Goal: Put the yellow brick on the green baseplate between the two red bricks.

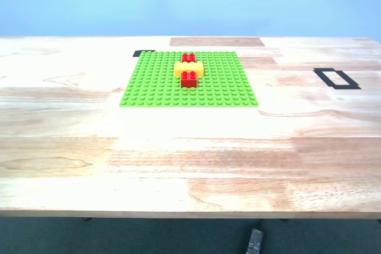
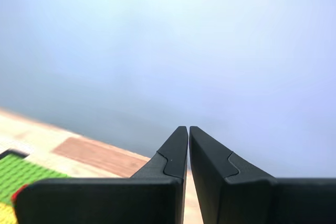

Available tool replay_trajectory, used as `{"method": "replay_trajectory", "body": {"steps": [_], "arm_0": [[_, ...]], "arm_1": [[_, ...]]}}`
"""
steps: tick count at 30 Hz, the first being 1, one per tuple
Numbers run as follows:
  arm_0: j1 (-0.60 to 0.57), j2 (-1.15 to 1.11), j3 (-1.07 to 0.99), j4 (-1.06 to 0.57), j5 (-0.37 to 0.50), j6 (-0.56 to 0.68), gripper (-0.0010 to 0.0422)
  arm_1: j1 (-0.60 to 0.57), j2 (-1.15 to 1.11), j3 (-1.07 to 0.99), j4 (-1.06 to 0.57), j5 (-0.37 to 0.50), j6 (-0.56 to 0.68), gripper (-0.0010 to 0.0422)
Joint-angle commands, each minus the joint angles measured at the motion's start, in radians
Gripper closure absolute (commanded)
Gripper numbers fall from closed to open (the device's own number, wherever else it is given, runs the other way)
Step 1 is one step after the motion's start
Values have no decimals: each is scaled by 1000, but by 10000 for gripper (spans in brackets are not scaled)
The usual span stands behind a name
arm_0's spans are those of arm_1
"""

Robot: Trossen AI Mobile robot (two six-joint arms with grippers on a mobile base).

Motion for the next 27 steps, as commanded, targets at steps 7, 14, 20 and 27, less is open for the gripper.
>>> {"method": "replay_trajectory", "body": {"steps": [7,14,20,27], "arm_0": [[0,-201,-300,253,-105,-141,413],[-1,-266,-449,369,-132,-207,413],[-1,-281,-538,423,-132,-207,413],[-1,-281,-581,443,-124,-207,413]], "arm_1": [[1,-293,-333,143,59,163,407],[2,-381,-465,198,57,153,413],[2,-423,-560,256,57,125,413],[3,-456,-578,216,56,79,413]]}}
